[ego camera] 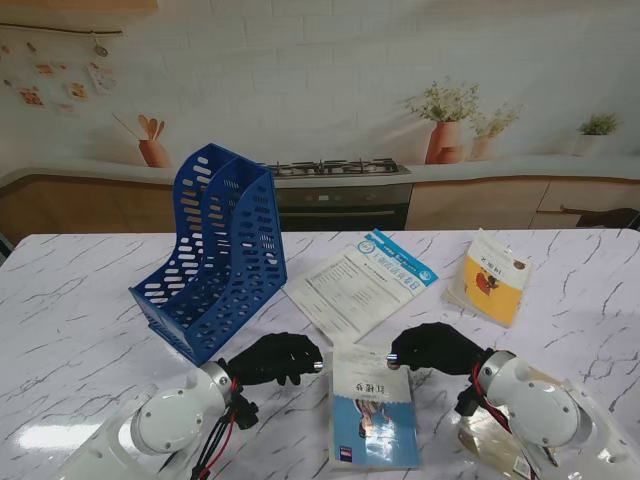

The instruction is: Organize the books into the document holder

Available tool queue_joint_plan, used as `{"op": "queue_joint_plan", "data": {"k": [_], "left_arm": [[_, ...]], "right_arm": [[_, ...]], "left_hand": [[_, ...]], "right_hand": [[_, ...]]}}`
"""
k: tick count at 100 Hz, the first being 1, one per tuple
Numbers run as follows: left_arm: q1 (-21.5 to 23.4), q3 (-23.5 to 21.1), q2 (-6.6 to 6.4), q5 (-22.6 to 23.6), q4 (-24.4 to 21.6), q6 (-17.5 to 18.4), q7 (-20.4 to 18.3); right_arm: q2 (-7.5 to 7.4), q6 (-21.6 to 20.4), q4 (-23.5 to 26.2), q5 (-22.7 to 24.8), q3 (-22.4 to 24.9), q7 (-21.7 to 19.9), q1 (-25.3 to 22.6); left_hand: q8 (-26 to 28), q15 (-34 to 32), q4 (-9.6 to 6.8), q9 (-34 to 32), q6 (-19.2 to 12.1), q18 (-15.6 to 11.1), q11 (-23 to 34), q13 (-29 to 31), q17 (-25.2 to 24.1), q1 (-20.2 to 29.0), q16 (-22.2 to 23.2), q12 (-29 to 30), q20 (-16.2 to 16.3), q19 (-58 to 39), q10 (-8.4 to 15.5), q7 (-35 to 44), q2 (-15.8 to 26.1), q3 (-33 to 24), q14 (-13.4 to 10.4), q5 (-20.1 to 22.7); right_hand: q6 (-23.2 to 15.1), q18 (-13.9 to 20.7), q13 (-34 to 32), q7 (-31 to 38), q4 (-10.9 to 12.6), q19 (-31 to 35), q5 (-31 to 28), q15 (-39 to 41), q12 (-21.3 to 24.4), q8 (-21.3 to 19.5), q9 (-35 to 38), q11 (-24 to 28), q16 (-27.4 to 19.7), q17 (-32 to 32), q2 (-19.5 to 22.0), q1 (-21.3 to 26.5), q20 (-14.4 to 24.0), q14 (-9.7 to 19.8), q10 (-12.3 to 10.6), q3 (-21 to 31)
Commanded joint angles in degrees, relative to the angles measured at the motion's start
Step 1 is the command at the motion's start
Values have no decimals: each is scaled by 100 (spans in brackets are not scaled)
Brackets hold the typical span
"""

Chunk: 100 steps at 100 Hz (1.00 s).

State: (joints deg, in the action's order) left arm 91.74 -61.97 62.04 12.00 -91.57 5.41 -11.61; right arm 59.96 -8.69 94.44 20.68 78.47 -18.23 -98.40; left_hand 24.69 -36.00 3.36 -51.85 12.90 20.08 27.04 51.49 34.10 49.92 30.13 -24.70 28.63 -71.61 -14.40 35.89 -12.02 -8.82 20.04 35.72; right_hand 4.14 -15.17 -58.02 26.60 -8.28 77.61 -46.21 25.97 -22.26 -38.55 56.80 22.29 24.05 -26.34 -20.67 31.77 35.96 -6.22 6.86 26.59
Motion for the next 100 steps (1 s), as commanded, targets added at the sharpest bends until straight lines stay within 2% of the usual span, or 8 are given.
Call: {"op": "queue_joint_plan", "data": {"k": [1,12,21,28,39,42,63,100], "left_arm": [[-6,-8,74,-68,7,76,-3],[-63,29,104,-167,45,-62,27],[-112,87,152,-261,101,-177,139],[-155,129,188,-341,156,-273,210],[-236,201,217,-489,207,-519,191],[-251,226,228,-491,215,-599,209],[-322,346,268,-631,184,-1244,190],[-515,578,270,-974,306,-1888,-123]], "right_arm": [[73,323,159,-12,10,126,-129],[84,992,371,-7,37,66,-201],[81,1438,463,-22,23,-16,-204],[79,1715,500,-24,-15,-61,-191],[35,2066,563,122,-90,-249,-153],[27,2163,576,130,-113,-287,-141],[-33,2945,634,-133,-269,-647,-2],[-37,3539,408,-738,-557,-786,184]], "left_hand": [[-197,148,-111,374,205,-401,-157,-179,256,-194,-15,5,-286,290,-18,-459,-296,150,-87,-213],[-259,330,-90,605,286,-634,-205,-319,448,-337,-53,21,-586,562,-86,-695,-391,200,-87,-290],[-148,367,-80,576,429,-660,-211,-367,482,-397,-61,52,-700,672,-276,-574,-419,260,15,-270],[-21,261,-82,355,537,-647,-101,-158,706,-360,-74,81,-750,570,-258,-391,-506,232,43,-185],[4,191,-85,299,806,-614,-54,-30,963,-368,-132,155,-880,559,-403,-374,-635,146,143,-237],[-48,83,-53,319,899,-604,68,-20,1035,-541,-296,344,-1185,469,-451,-393,-716,-191,181,-255],[-140,-38,-37,369,1292,-594,156,26,1311,-596,-287,323,-1350,534,-658,-548,-722,-418,285,-358],[-246,-210,-29,427,1447,-572,262,94,1547,-567,-298,330,-1611,549,-761,-711,-680,-599,311,-406]], "right_hand": [[255,-973,-197,-178,253,416,198,190,-43,-123,5,155,109,-363,-260,-186,188,-74,103,153],[804,-987,-180,-413,216,484,308,6,298,6,-150,222,-196,-605,-376,-410,-114,-243,491,319],[1224,-1002,-263,-527,185,446,278,-135,597,142,-143,277,-427,-866,-442,-560,-492,-423,871,283],[1462,-1022,-293,-577,195,375,309,-251,688,220,-208,331,-591,-874,-666,-476,-644,-481,1076,335],[1704,-974,-361,-564,186,256,352,-286,731,284,-240,394,-769,-1098,-906,-467,-906,-527,1258,575],[1759,-942,-384,-563,181,223,357,-296,726,296,-240,413,-807,-1172,-924,-494,-964,-544,1303,630],[2159,-833,-289,-714,124,124,537,-432,711,448,-564,434,-1130,-1436,-1008,-595,-1283,-702,1692,923],[2494,-741,-212,-888,108,-100,722,-636,618,564,-979,617,-1286,-1655,-1007,-495,-1677,-853,2043,1130]]}}
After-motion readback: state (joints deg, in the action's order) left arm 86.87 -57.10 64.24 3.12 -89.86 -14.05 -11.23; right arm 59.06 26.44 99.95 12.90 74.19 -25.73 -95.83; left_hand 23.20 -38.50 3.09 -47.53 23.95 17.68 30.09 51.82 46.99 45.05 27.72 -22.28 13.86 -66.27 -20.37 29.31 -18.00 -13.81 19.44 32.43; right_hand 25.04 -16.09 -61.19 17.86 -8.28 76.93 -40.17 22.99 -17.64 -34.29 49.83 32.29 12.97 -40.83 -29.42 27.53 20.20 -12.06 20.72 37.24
